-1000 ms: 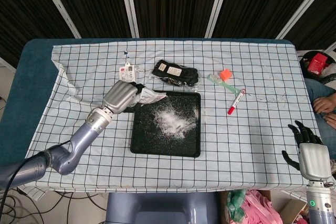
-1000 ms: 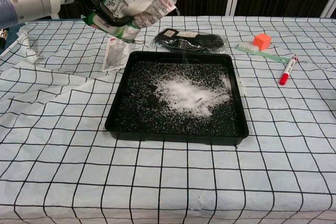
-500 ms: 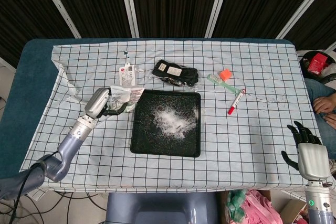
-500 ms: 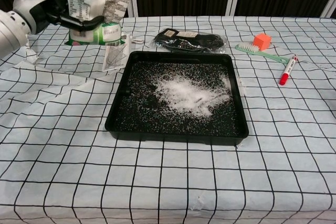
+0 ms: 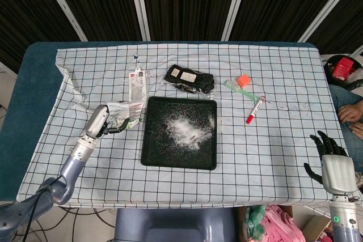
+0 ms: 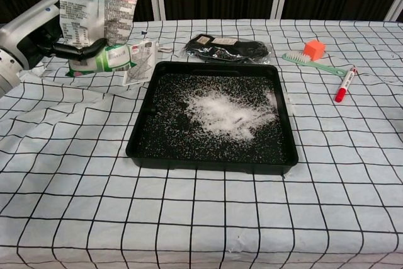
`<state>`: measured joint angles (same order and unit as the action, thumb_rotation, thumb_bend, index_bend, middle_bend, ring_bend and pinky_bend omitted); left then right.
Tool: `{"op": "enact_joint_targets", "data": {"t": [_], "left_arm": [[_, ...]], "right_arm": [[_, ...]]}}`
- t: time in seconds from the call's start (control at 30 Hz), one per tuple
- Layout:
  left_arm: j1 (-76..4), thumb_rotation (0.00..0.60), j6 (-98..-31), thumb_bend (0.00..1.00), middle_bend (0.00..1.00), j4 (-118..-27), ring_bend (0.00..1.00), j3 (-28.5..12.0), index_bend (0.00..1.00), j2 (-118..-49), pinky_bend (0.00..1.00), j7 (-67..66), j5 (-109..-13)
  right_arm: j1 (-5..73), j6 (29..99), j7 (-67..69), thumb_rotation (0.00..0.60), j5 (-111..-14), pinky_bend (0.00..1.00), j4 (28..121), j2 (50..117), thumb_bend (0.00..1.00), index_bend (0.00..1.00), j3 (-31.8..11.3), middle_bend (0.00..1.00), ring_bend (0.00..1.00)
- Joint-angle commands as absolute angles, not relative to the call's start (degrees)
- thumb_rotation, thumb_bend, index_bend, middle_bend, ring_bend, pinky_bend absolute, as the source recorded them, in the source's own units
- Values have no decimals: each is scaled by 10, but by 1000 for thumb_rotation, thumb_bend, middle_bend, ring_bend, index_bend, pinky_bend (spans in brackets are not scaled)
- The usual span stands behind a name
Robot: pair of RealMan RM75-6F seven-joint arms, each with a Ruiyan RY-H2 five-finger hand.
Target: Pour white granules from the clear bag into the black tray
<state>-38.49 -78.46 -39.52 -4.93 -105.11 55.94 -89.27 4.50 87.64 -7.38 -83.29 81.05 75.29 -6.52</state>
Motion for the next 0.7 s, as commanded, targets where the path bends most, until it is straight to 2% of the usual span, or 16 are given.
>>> {"op": "enact_joint_targets", "data": {"t": [0.03,0.4,0.7], "left_arm": [[-373,600,-790,754,526,-349,464,-43,501,-1082,650,576,-893],[-363,600,-743,746,521,-204,460,-39,499,-1174,649,620,-876],[-378,600,-702,742,517,-126,459,-50,497,-1224,648,628,-860]], "right_arm": [[45,876,-74,600,-833,336,811,753,196,187,-65,109,169],[44,878,-69,600,-831,336,811,750,196,187,-67,109,169],[44,878,-65,600,-830,336,810,749,197,187,-69,109,169]]}}
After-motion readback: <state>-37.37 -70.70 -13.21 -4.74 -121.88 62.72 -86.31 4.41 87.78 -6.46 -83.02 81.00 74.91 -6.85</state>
